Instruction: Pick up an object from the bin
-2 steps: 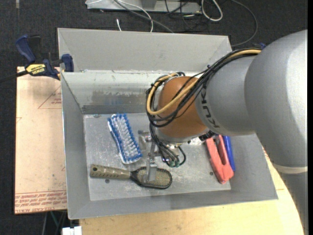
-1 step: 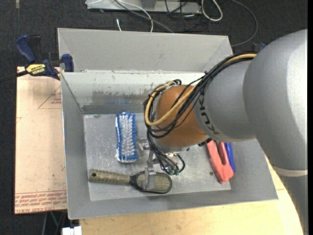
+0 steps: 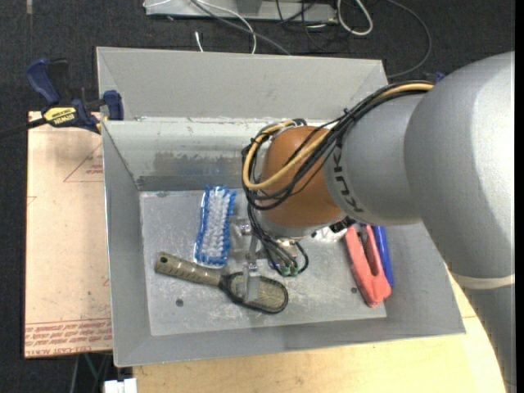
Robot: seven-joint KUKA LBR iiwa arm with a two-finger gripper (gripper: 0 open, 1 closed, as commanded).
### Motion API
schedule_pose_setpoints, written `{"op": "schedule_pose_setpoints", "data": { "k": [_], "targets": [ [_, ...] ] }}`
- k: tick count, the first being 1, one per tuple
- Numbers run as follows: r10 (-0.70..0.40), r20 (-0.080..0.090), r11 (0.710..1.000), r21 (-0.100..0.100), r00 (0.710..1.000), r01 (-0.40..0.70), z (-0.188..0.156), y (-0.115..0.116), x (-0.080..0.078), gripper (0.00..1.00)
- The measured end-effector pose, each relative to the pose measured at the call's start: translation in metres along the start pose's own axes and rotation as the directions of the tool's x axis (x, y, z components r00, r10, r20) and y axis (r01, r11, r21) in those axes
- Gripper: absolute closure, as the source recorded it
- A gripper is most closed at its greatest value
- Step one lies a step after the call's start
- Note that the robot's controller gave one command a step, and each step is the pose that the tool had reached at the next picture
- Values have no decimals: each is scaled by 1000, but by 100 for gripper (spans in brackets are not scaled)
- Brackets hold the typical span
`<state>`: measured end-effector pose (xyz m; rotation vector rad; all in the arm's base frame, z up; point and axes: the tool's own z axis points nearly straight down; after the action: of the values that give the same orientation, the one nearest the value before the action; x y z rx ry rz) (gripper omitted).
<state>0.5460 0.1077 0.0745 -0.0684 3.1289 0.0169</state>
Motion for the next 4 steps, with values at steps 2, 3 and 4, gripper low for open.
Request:
{"op": "schedule_pose_setpoints", "data": {
  "k": [2, 3, 4],
  "targets": [
    [-15, 13, 1000, -2, 1000, 16, -47, -2, 13, 0],
    [-14, 11, 1000, -2, 1000, 14, -47, -3, 14, 0],
    [-9, 17, 1000, -5, 1000, 10, -39, -11, 25, 0]
  ]
}}
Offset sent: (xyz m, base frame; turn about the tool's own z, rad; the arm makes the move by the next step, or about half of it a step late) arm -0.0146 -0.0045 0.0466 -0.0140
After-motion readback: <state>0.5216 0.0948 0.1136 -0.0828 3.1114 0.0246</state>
